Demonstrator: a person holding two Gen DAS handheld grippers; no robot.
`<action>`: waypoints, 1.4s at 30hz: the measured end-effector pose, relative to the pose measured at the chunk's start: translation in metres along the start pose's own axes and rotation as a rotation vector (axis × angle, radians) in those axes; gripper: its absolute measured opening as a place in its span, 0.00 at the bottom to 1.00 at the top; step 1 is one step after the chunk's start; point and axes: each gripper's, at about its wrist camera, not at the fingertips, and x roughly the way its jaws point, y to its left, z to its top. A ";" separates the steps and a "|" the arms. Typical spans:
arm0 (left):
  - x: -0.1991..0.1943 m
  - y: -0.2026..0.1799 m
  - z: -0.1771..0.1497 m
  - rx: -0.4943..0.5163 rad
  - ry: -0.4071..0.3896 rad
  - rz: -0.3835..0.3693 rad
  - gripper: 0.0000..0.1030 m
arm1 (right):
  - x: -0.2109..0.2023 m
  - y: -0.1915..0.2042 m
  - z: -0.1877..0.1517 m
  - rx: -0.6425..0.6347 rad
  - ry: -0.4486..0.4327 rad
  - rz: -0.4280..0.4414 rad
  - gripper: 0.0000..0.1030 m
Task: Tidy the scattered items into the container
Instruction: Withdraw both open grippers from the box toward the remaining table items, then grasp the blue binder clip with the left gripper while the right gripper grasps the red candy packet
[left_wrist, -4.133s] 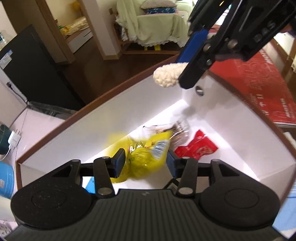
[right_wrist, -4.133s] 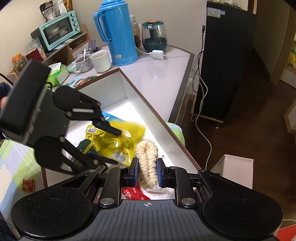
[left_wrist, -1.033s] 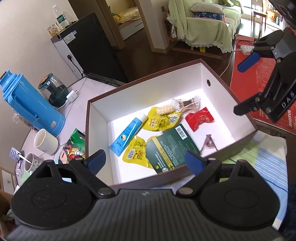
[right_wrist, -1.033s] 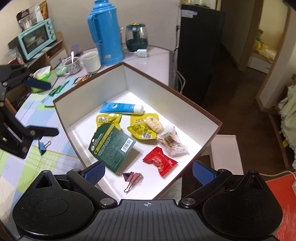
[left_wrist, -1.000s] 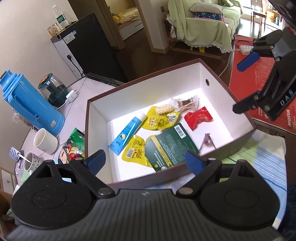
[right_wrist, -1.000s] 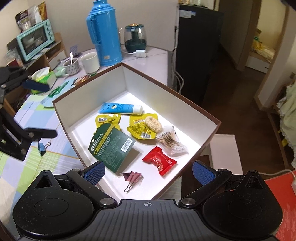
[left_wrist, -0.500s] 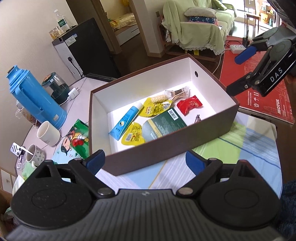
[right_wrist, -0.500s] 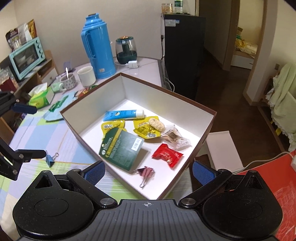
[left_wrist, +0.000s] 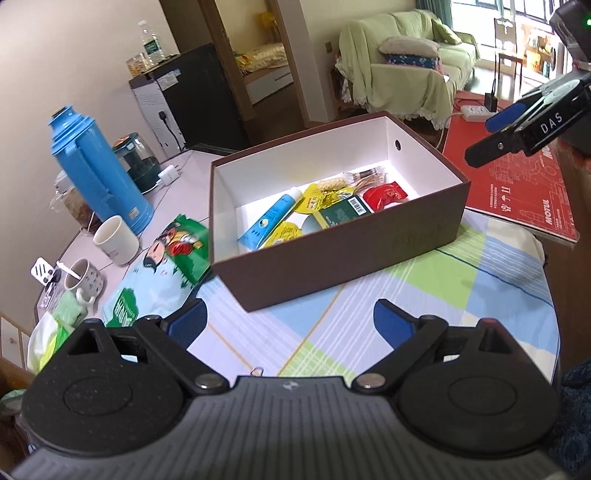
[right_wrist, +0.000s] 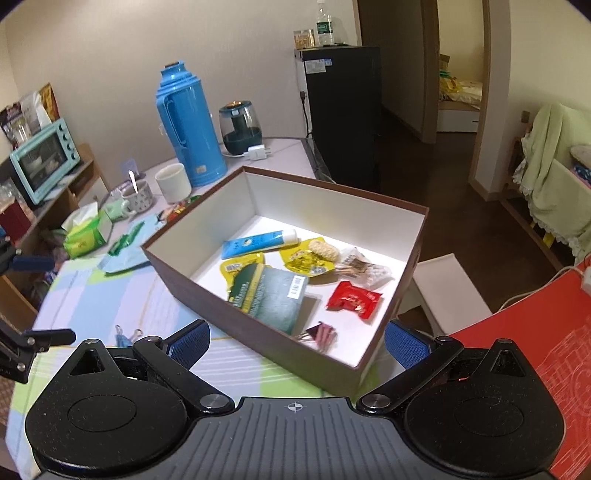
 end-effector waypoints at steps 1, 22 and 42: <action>-0.004 0.002 -0.005 -0.006 -0.008 0.003 0.93 | -0.001 0.002 -0.002 0.006 -0.002 0.008 1.00; -0.011 0.037 -0.111 -0.347 0.052 -0.022 0.95 | 0.019 0.028 -0.042 0.124 0.096 0.024 1.00; 0.053 0.033 -0.143 -0.426 0.165 -0.029 0.85 | 0.092 0.018 -0.069 0.101 0.247 -0.075 1.00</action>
